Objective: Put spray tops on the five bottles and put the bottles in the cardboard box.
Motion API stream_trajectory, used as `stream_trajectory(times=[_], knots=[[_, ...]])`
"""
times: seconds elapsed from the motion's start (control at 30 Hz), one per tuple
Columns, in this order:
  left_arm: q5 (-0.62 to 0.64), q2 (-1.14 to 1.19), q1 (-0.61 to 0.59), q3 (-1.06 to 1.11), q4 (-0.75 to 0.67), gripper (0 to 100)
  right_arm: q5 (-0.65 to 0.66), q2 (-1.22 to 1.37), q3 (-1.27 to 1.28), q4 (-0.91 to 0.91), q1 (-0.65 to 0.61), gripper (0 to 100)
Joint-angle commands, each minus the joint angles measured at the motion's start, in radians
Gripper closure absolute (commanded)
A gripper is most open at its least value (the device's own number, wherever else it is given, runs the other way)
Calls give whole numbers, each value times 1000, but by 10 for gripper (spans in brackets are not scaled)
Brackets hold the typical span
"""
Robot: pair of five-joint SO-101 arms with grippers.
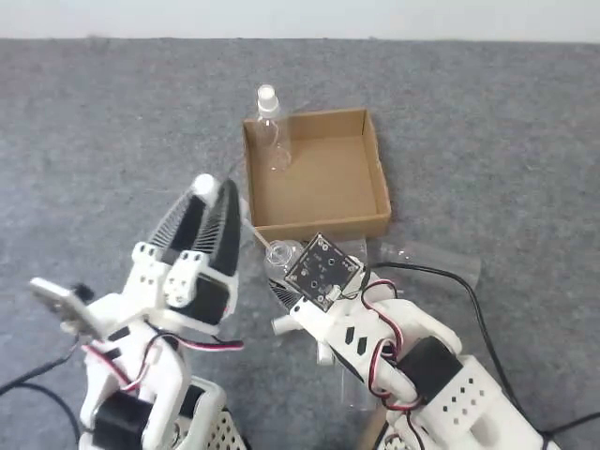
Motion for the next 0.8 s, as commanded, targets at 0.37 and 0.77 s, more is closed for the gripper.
stream_trajectory(times=[0.37, 0.77], knots=[[-54, -15, 54, 42, 5, 990, -9, -22, -15, -27, 18, 992], [-141, -14, 57, 67, 5, 990, -8, -22, -15, -27, 19, 992]])
